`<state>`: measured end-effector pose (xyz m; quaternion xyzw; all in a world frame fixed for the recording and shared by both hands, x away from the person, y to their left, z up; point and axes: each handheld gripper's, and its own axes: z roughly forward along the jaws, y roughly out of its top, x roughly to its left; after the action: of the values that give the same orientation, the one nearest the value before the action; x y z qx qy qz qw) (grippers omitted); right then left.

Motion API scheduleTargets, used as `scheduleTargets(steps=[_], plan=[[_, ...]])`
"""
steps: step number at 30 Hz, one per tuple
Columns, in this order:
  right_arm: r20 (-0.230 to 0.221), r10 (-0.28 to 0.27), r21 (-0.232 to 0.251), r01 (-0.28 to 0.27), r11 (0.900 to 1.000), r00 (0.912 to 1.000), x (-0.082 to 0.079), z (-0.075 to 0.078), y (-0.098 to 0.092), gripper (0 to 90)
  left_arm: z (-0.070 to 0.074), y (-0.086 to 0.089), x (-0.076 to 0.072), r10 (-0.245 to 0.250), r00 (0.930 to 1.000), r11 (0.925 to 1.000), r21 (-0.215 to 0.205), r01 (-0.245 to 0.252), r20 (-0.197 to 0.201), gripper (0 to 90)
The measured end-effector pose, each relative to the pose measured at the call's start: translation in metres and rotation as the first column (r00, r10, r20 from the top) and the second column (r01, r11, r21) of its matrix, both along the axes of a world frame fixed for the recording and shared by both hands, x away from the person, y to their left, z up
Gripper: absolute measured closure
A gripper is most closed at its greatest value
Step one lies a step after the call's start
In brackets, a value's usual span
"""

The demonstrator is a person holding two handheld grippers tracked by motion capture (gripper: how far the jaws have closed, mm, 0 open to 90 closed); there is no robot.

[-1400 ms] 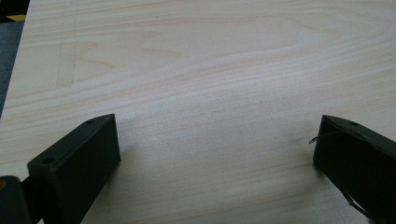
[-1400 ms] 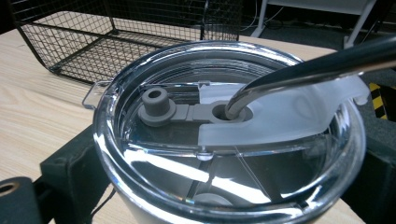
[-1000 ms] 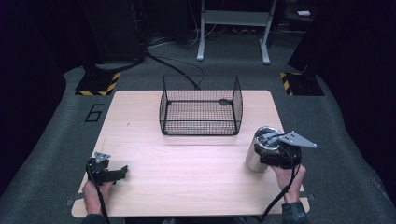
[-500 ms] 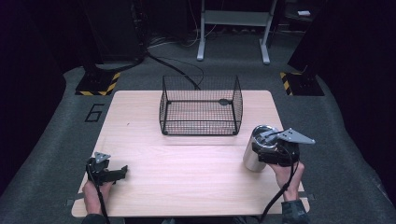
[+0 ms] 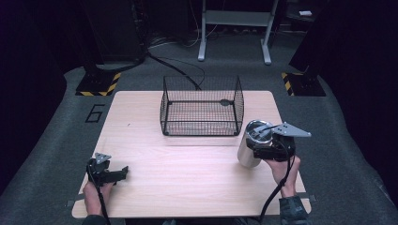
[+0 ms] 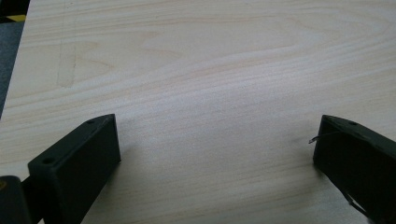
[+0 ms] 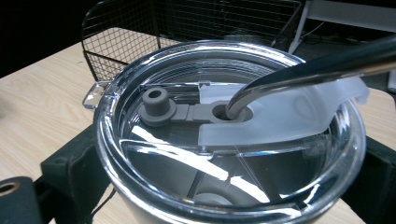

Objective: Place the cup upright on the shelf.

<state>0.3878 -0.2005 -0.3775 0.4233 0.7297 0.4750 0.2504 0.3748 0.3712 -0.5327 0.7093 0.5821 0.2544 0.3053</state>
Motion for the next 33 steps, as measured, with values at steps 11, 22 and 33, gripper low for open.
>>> scheduleTargets(steps=[11,22,33], plan=[[0.003,0.052,0.005,-0.052,0.999,0.9986,0.011,0.008,0.019,3.9,0.0,0.0,0.0,0.005,1.0,1.0,-0.006,-0.005,0.003,0.5],[-0.002,0.09,-0.009,-0.09,0.996,0.996,0.021,0.015,0.036,3.8,0.0,0.0,0.0,0.003,1.0,1.0,-0.006,-0.003,0.004,0.5],[0.009,0.124,-0.012,-0.123,0.992,0.9923,0.03,0.033,0.051,3.8,0.0,0.0,0.0,0.003,1.0,1.0,-0.006,-0.003,0.003,0.5]])
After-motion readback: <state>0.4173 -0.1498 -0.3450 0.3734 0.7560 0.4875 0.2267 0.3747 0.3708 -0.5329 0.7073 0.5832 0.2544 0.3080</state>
